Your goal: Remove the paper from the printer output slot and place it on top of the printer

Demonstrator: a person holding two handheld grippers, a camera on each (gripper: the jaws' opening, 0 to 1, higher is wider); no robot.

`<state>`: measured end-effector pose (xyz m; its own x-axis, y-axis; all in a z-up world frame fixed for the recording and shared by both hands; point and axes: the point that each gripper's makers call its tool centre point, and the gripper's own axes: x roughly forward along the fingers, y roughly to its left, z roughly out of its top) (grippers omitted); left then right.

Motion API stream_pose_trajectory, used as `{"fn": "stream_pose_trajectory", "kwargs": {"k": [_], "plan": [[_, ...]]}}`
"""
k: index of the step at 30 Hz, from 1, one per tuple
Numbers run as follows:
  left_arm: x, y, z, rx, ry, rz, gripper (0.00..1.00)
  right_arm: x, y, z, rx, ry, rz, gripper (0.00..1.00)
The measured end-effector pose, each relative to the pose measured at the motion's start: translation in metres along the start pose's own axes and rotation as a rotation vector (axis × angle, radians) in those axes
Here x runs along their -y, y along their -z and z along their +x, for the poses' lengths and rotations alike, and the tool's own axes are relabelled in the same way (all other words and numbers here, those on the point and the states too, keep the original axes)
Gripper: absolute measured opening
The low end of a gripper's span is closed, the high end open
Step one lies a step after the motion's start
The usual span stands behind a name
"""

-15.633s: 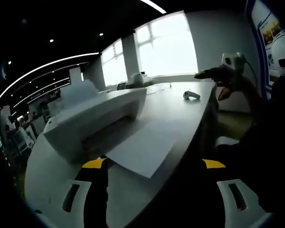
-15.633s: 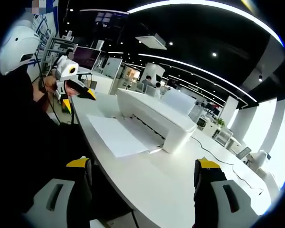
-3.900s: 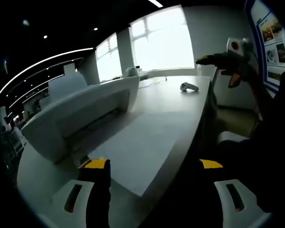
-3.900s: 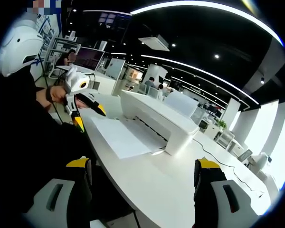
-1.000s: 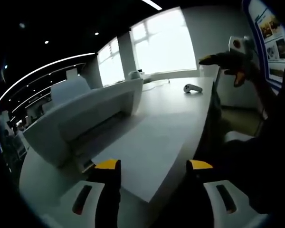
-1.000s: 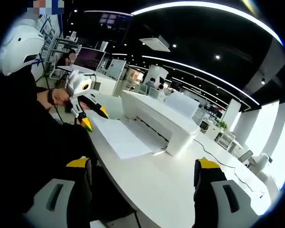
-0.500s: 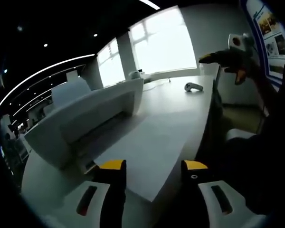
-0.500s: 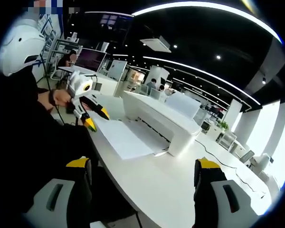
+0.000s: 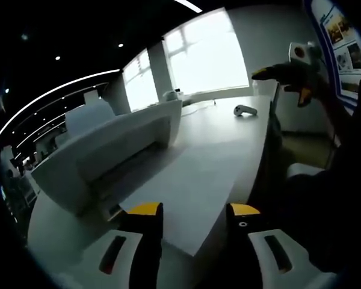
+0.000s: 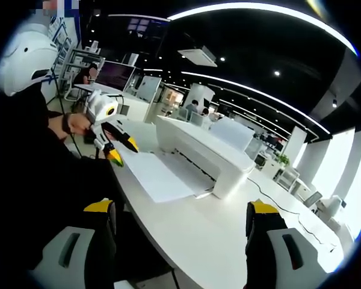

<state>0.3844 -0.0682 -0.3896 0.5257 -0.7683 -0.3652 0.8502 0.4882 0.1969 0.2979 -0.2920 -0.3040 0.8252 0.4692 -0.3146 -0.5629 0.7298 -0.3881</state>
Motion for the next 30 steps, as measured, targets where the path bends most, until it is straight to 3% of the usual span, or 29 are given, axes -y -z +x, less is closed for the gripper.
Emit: {"fn": "stream_pose_trajectory", "kwargs": {"k": [30], "plan": [[0.0057, -0.0052, -0.0005, 0.032, 0.025, 0.001, 0.32, 0.002, -0.0002, -0.0019, 0.001, 0.007, -0.002, 0.84]]}}
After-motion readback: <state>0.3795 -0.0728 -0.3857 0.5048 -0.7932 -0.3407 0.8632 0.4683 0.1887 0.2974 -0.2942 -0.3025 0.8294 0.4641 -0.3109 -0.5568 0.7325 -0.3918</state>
